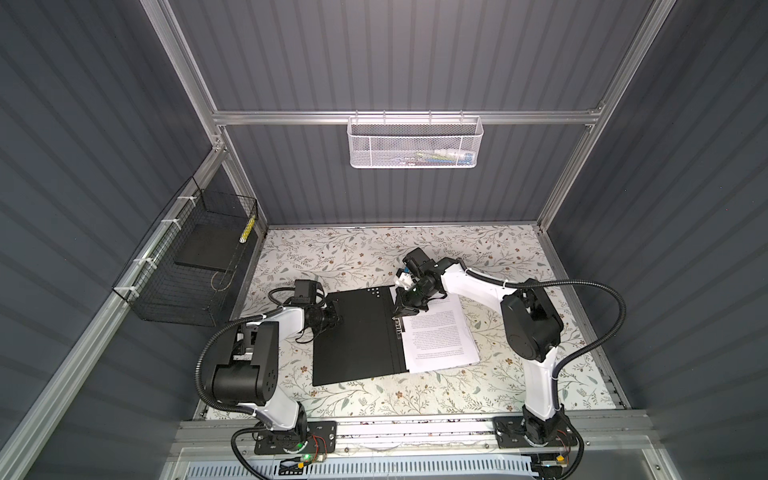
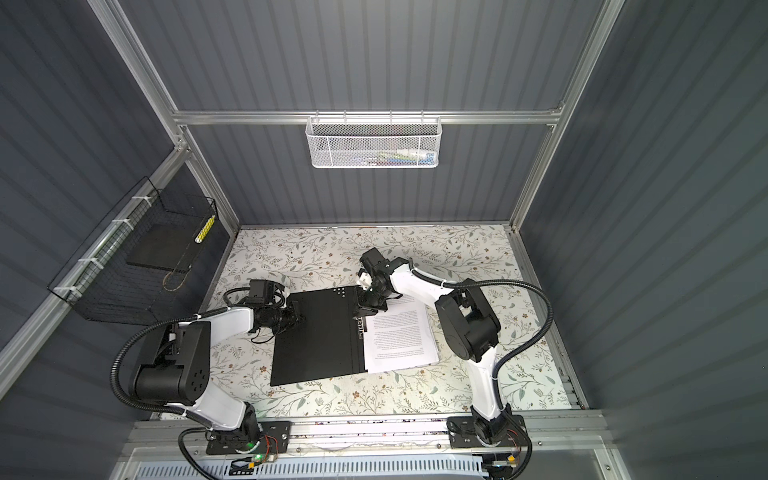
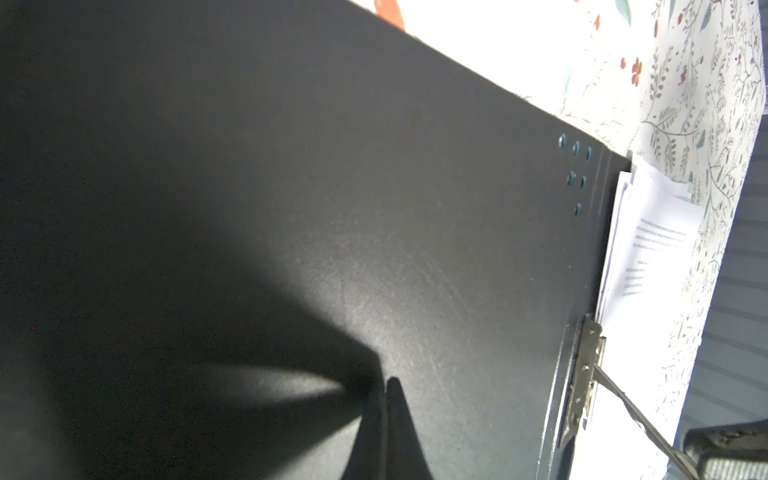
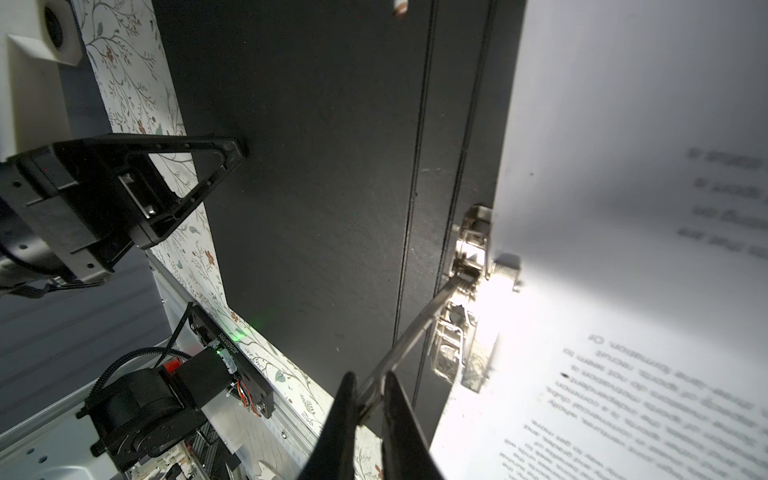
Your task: Put the files into the folder
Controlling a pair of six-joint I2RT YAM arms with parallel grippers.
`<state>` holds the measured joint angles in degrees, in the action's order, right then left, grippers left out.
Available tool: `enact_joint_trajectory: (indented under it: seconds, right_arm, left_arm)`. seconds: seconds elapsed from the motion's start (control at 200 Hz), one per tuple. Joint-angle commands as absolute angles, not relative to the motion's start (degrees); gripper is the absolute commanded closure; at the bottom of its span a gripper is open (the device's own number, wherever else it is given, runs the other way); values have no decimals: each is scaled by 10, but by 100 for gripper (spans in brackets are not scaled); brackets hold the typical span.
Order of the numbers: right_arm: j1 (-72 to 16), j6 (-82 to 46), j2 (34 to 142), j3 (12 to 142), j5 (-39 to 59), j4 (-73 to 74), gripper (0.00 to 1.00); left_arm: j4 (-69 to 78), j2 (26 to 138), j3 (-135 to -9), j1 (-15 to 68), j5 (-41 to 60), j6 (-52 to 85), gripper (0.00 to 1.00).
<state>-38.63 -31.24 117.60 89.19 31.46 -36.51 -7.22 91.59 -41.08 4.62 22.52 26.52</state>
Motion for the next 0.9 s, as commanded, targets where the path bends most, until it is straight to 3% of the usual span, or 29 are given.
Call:
enact_joint_trajectory:
  seconds: [0.0,0.896]
  right_arm:
    - [-391,-305,1188,894,309,-382,85]
    - [-405,-265,1201,914,259,-441,96]
  left_arm:
    - [-96,940,-390,46,195,253,100]
    - [-85,984,-398,45,174,246,100]
